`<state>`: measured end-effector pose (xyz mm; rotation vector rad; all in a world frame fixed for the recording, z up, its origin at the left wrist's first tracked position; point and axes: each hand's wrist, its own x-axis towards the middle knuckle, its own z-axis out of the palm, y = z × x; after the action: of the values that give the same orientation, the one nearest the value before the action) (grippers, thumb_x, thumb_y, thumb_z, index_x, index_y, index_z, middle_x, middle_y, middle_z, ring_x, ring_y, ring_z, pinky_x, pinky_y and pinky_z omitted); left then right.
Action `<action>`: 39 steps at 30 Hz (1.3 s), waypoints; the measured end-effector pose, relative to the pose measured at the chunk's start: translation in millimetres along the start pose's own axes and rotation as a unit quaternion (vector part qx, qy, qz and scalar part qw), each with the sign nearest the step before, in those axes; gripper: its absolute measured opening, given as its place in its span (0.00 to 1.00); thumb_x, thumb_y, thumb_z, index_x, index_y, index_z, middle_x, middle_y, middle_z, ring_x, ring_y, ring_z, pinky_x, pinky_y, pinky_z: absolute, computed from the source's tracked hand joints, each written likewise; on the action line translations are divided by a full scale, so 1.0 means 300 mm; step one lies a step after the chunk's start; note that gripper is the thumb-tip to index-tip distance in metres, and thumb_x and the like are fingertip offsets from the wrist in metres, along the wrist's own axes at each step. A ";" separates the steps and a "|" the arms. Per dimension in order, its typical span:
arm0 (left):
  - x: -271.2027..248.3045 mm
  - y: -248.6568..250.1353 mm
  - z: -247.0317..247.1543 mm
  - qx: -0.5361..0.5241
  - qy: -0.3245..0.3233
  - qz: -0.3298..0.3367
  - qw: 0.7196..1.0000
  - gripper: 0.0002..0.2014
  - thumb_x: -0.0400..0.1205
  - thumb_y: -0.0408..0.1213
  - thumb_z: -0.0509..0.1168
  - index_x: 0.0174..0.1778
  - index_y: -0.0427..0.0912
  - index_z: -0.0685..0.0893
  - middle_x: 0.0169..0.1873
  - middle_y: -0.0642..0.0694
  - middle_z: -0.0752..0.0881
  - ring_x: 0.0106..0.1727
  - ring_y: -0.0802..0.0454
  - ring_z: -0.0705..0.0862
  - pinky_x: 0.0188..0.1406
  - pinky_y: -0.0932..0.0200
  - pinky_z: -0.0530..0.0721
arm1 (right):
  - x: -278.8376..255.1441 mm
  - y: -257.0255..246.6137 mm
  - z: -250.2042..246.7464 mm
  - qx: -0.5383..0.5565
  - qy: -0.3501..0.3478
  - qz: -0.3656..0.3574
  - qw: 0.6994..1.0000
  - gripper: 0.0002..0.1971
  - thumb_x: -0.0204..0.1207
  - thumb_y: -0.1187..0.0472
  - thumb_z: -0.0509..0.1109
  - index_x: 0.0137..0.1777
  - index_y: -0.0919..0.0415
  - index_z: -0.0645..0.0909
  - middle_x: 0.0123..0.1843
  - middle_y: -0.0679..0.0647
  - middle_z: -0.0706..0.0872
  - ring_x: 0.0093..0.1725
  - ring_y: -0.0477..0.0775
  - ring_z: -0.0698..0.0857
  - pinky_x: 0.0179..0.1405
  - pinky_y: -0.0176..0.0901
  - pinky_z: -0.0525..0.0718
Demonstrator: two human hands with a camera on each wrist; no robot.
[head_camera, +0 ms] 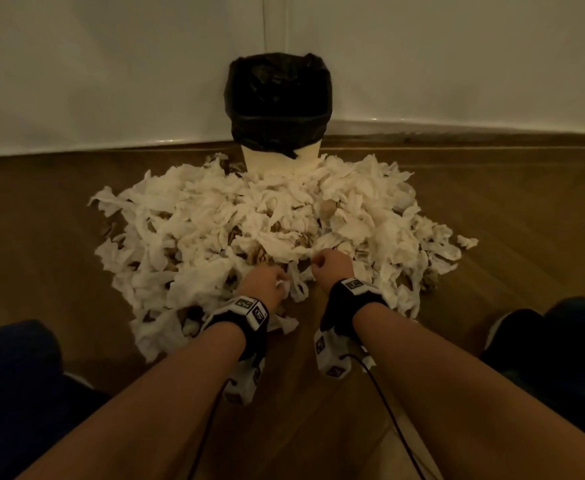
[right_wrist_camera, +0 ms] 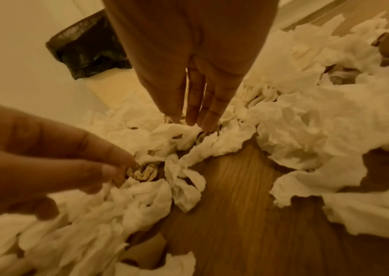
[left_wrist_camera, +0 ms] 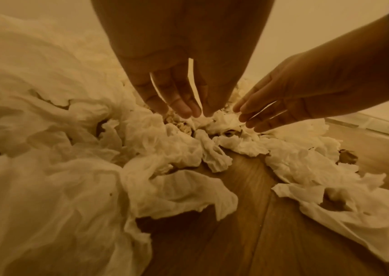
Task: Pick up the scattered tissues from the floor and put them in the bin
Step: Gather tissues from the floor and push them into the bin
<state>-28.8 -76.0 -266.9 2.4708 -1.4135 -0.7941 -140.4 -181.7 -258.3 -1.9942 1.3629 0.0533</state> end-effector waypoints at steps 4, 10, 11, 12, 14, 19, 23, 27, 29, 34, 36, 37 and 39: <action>0.043 0.020 -0.005 0.062 0.032 0.050 0.996 0.12 0.84 0.37 0.58 0.61 0.48 0.81 0.60 0.46 0.79 0.62 0.46 0.77 0.59 0.52 0.79 | 0.034 0.008 0.026 0.000 0.044 0.018 0.999 0.11 0.81 0.63 0.59 0.58 0.62 0.81 0.57 0.61 0.84 0.57 0.62 0.82 0.55 0.50 0.81; 0.166 0.106 -0.015 0.119 0.097 0.134 0.979 0.15 0.80 0.29 0.60 0.61 0.46 0.78 0.64 0.45 0.76 0.66 0.44 0.74 0.57 0.50 0.74 | 0.055 0.072 0.045 -0.001 0.148 0.044 0.988 0.15 0.79 0.65 0.62 0.65 0.63 0.71 0.67 0.63 0.72 0.63 0.65 0.75 0.59 0.54 0.77; 0.189 0.126 -0.016 0.117 0.103 0.145 0.977 0.15 0.79 0.27 0.60 0.60 0.44 0.77 0.64 0.44 0.76 0.64 0.43 0.74 0.53 0.51 0.74 | 0.053 0.085 0.050 0.014 0.159 0.053 0.986 0.16 0.78 0.65 0.62 0.66 0.63 0.70 0.67 0.63 0.72 0.63 0.65 0.75 0.58 0.54 0.77; 0.212 0.143 -0.017 0.116 0.104 0.151 0.976 0.15 0.79 0.26 0.60 0.60 0.44 0.77 0.64 0.43 0.75 0.63 0.42 0.75 0.50 0.52 0.74 | 0.053 0.099 0.055 0.024 0.166 0.059 0.984 0.17 0.78 0.64 0.63 0.66 0.62 0.70 0.67 0.62 0.72 0.63 0.65 0.75 0.58 0.55 0.77; 0.252 0.163 -0.014 0.126 0.085 0.143 0.978 0.18 0.80 0.27 0.61 0.64 0.44 0.75 0.68 0.43 0.72 0.65 0.41 0.73 0.50 0.50 0.77 | 0.053 0.125 0.060 0.024 0.167 0.068 0.983 0.17 0.78 0.64 0.63 0.66 0.62 0.70 0.67 0.62 0.72 0.63 0.65 0.75 0.60 0.57 0.77; 0.300 0.171 -0.002 0.245 -0.022 0.135 0.960 0.25 0.81 0.35 0.64 0.75 0.48 0.67 0.72 0.41 0.68 0.69 0.38 0.71 0.61 0.45 0.77 | 0.049 0.173 0.064 0.045 0.178 0.076 0.980 0.14 0.79 0.64 0.62 0.64 0.60 0.72 0.67 0.58 0.73 0.63 0.61 0.76 0.58 0.53 0.78; 0.306 0.162 0.002 0.261 -0.047 0.122 0.956 0.17 0.79 0.29 0.64 0.65 0.41 0.75 0.63 0.36 0.71 0.62 0.33 0.75 0.56 0.45 0.82 | 0.048 0.178 0.059 0.037 0.193 0.039 0.980 0.13 0.78 0.64 0.62 0.62 0.60 0.75 0.64 0.58 0.75 0.60 0.60 0.78 0.56 0.52 0.79; 0.304 0.146 0.000 0.171 -0.002 0.132 0.976 0.12 0.81 0.29 0.62 0.61 0.39 0.78 0.59 0.37 0.74 0.55 0.36 0.79 0.50 0.48 0.81 | 0.046 0.175 0.071 -0.051 0.158 -0.029 0.986 0.14 0.78 0.64 0.60 0.63 0.63 0.75 0.65 0.60 0.75 0.65 0.61 0.74 0.61 0.53 0.76; 0.300 0.133 -0.014 0.089 0.026 0.141 0.986 0.10 0.82 0.31 0.62 0.59 0.41 0.79 0.57 0.39 0.76 0.53 0.40 0.79 0.50 0.50 0.80 | 0.043 0.170 0.086 -0.115 0.115 -0.072 0.984 0.17 0.78 0.63 0.61 0.66 0.62 0.72 0.67 0.60 0.73 0.67 0.62 0.70 0.60 0.51 0.74; 0.263 0.094 -0.083 -0.125 0.106 0.105 0.981 0.07 0.80 0.31 0.65 0.51 0.44 0.84 0.51 0.46 0.85 0.52 0.52 0.82 0.48 0.65 0.76 | 0.044 0.160 0.122 -0.215 0.005 -0.102 0.971 0.26 0.77 0.53 0.66 0.75 0.53 0.66 0.78 0.58 0.61 0.72 0.67 0.65 0.66 0.56 0.74; 0.238 0.079 -0.097 -0.219 0.132 0.053 0.965 0.05 0.79 0.32 0.67 0.46 0.47 0.84 0.45 0.52 0.86 0.47 0.59 0.82 0.45 0.70 0.77 | 0.053 0.161 0.126 -0.223 -0.004 -0.091 0.971 0.24 0.78 0.54 0.65 0.74 0.53 0.68 0.77 0.57 0.62 0.71 0.66 0.66 0.65 0.56 0.75; 0.225 0.071 -0.101 -0.254 0.140 0.032 0.956 0.06 0.79 0.32 0.68 0.44 0.49 0.83 0.42 0.53 0.85 0.44 0.61 0.80 0.42 0.73 0.76 | 0.062 0.160 0.124 -0.214 -0.004 -0.089 0.973 0.23 0.79 0.57 0.63 0.73 0.55 0.70 0.76 0.58 0.65 0.70 0.66 0.67 0.65 0.55 0.75; 0.202 0.057 -0.102 -0.290 0.148 0.014 0.945 0.06 0.79 0.32 0.68 0.44 0.50 0.83 0.39 0.57 0.83 0.41 0.63 0.78 0.35 0.81 0.73 | 0.090 0.157 0.104 -0.187 -0.007 -0.093 0.978 0.18 0.80 0.62 0.62 0.69 0.61 0.75 0.71 0.60 0.72 0.67 0.64 0.73 0.64 0.51 0.74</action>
<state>-0.7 -139.1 -255.8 2.0020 -0.9354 -0.6730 -156.8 -194.6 -317.4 -2.4207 1.2184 0.2526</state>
